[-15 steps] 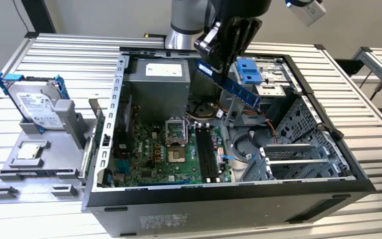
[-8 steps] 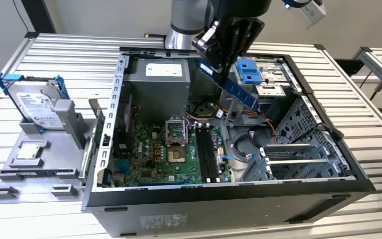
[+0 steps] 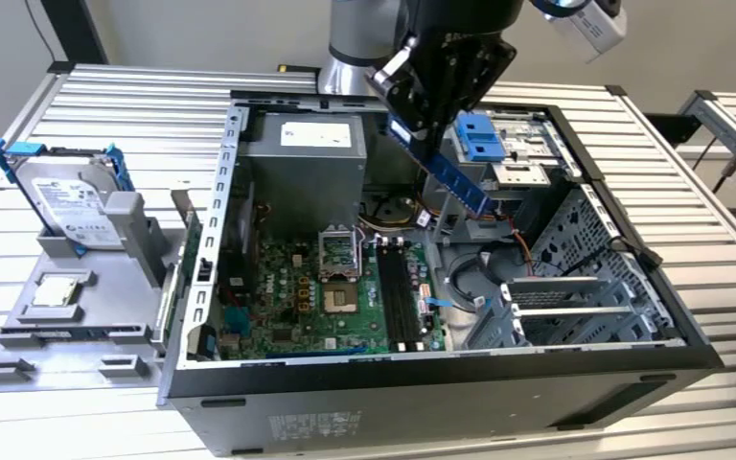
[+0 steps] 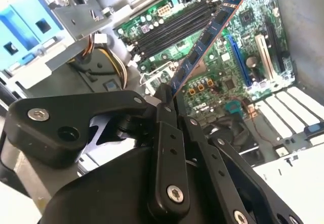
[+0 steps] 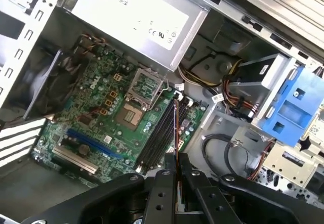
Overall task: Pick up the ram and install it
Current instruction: 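Insert the ram into the slot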
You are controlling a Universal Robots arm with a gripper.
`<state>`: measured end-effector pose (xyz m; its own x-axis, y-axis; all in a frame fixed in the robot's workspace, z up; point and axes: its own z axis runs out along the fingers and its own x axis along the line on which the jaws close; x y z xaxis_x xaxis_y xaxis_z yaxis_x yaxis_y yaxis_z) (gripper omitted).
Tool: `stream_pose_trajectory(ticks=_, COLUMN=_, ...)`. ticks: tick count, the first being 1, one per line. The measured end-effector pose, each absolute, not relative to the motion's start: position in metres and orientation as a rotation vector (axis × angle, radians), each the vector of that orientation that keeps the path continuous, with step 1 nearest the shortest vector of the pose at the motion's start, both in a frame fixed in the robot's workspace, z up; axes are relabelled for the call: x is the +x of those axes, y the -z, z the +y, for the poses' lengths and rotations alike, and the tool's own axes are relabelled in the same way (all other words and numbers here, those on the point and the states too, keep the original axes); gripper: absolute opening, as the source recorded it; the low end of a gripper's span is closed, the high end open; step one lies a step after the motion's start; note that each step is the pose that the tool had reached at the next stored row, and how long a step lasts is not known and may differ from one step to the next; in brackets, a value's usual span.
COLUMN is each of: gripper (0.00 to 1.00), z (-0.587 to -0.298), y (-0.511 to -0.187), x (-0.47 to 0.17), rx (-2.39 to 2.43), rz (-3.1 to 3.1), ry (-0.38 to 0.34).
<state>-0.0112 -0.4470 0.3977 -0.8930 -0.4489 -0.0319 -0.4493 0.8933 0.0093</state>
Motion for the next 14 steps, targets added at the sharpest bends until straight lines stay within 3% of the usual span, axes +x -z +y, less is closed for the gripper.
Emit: stream_pose_trajectory(ticks=14, gripper=0.00, z=-0.4470, y=-0.3976, x=-0.0112, rx=-0.399, rz=3.085, ry=-0.021)
